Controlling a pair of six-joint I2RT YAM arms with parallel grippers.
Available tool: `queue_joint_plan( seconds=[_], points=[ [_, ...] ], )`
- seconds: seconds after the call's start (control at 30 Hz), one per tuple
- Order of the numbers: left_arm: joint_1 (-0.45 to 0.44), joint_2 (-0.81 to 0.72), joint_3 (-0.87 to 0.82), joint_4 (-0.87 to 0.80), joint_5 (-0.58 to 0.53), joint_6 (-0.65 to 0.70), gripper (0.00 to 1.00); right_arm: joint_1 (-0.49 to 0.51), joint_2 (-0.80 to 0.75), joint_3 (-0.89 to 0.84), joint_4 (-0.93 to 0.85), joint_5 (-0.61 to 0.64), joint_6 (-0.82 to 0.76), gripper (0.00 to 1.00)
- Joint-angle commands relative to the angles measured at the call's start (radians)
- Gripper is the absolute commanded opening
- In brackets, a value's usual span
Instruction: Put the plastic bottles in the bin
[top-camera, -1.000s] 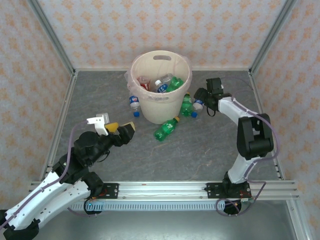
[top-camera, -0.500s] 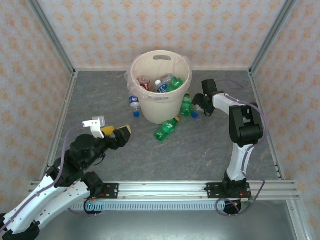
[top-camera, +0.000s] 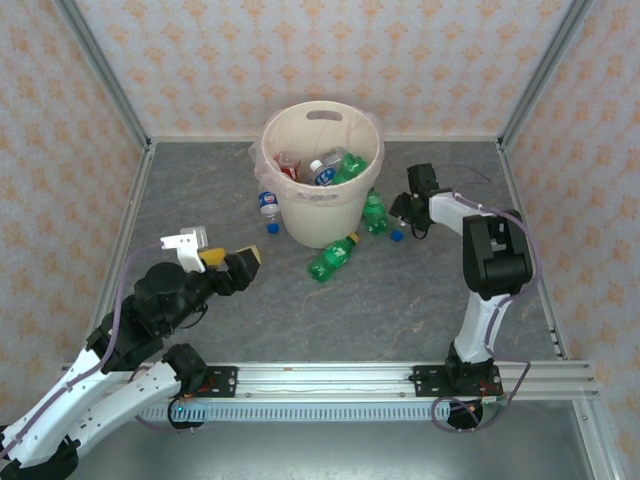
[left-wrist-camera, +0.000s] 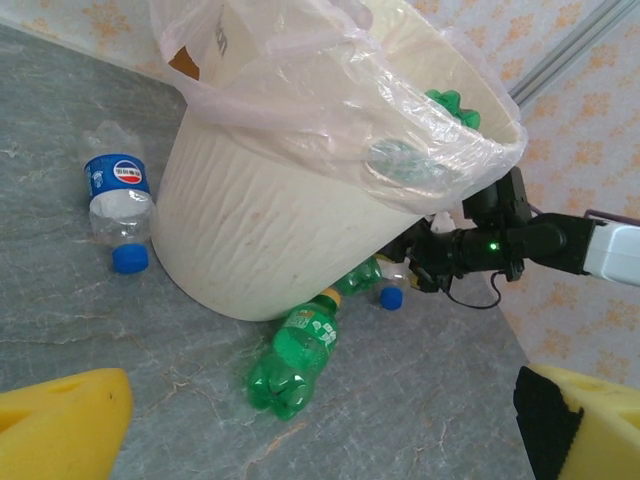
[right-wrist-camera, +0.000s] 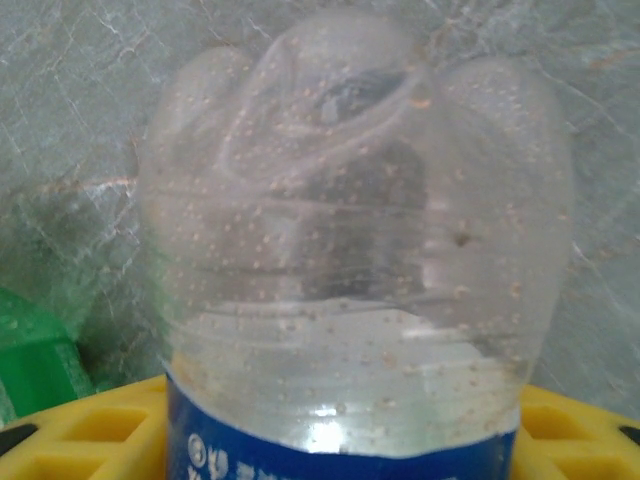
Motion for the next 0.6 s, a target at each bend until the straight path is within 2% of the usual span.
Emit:
queue_joint_plan(
  seconds=[0.0, 0.33, 0.43, 0.57],
  points=[
    [-0.007, 0.0, 0.027, -0.035, -0.056, 0.001, 0.99, 0.0, -0.12, -0.045, 0.032, 0.033, -0.004, 0.58],
    [-0.007, 0.043, 0.059, -0.013, -0.099, 0.007, 0.99, 0.038, -0.516, -0.15, 0.042, 0.046, -0.013, 0.58],
    [-0.007, 0.052, 0.073, -0.012, -0.104, 0.012, 0.99, 0.09, -0.611, -0.114, 0.037, 0.038, -0.015, 0.57],
    [-0.007, 0.056, 0.074, -0.002, -0.095, 0.007, 0.99, 0.198, -0.672, -0.02, 0.031, 0.092, -0.01, 0.57]
  ],
)
